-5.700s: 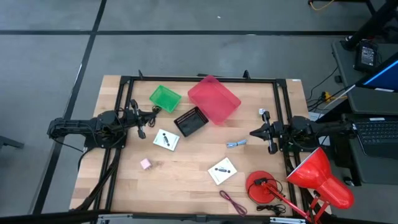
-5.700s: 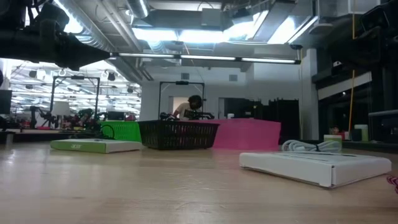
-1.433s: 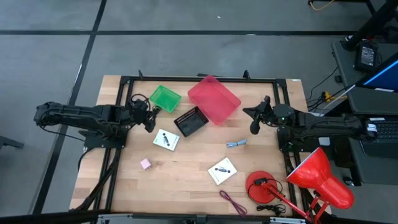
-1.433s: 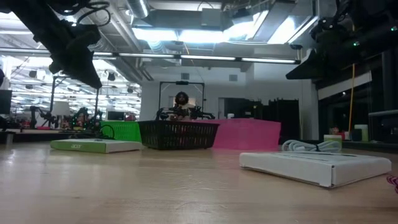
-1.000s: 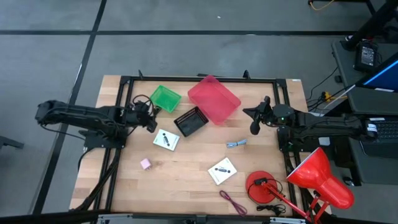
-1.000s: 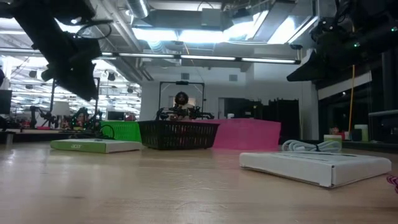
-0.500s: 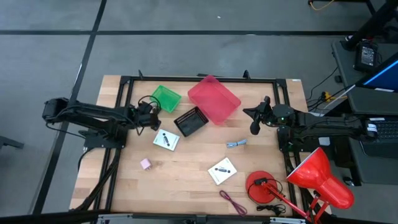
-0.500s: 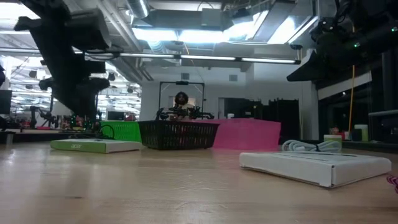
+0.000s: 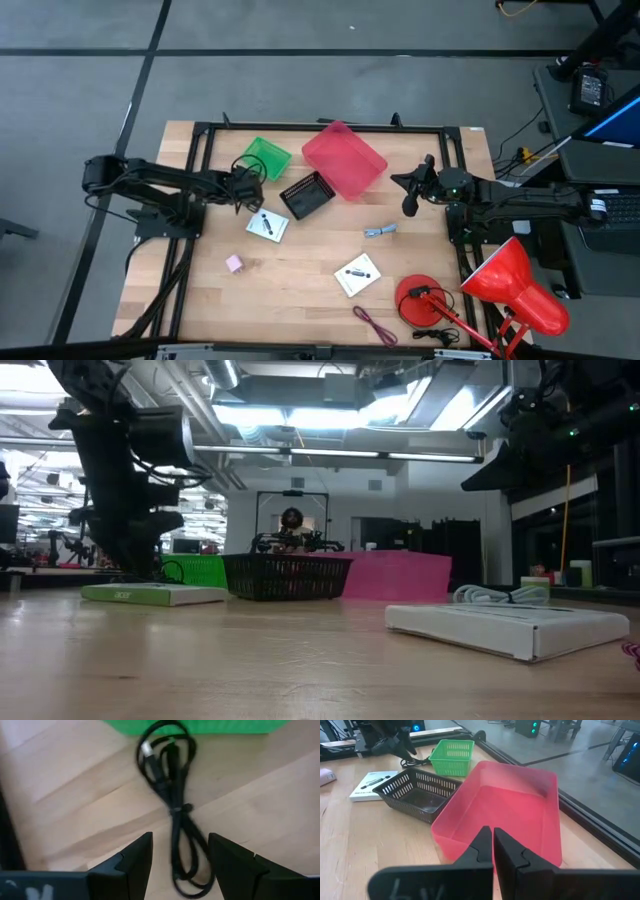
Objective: Pick and place items into bin
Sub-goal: Put the black charger cable into the green bin
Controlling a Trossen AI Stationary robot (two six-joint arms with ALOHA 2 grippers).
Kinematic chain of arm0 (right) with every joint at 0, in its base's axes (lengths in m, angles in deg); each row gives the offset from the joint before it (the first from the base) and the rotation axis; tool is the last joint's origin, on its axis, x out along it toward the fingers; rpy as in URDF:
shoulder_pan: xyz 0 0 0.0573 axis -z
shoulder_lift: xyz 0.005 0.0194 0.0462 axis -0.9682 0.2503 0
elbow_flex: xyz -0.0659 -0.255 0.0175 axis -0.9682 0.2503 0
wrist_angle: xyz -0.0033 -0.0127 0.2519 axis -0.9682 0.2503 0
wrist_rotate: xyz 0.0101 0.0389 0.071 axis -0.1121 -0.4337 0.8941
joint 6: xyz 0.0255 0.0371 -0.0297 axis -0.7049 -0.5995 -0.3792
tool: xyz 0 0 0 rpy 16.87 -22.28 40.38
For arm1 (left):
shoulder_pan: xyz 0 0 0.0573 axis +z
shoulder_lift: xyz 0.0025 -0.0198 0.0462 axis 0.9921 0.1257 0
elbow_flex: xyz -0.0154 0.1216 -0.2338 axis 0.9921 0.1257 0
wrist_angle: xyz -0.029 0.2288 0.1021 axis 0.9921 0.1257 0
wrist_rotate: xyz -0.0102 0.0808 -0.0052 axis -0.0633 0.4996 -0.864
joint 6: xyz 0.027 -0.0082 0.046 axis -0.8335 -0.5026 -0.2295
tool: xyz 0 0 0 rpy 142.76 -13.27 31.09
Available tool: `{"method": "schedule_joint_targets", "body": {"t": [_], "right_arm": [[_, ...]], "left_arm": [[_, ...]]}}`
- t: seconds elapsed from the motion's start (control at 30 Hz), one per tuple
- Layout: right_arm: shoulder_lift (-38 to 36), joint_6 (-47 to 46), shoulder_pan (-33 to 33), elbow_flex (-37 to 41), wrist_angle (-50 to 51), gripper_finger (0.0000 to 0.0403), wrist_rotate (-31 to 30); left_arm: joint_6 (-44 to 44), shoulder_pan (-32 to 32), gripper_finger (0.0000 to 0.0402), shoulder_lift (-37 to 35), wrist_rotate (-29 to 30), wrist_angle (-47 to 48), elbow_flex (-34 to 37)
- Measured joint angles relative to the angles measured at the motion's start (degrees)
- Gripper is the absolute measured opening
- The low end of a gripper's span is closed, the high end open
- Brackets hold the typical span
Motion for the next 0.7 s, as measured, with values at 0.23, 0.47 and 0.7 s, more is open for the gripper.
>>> {"method": "schedule_joint_targets", "body": {"t": [0.23,0.47,0.7], "right_arm": [[0.0,0.02,0.0,0.0,0.02,0.0,0.0],[0.0,0.02,0.0,0.0,0.02,0.0,0.0],[0.0,0.02,0.0,0.0,0.04,0.0,0.0]], "left_arm": [[-2.03,0.0,0.0185,3.03,-1.66,-2.4,0.0],[-3.61,1.7,0.0183,6.5,-1.37,-2.62,-0.24],[-8.69,2.16,0.0124,7.19,-2.51,-2.96,-0.2]]}}
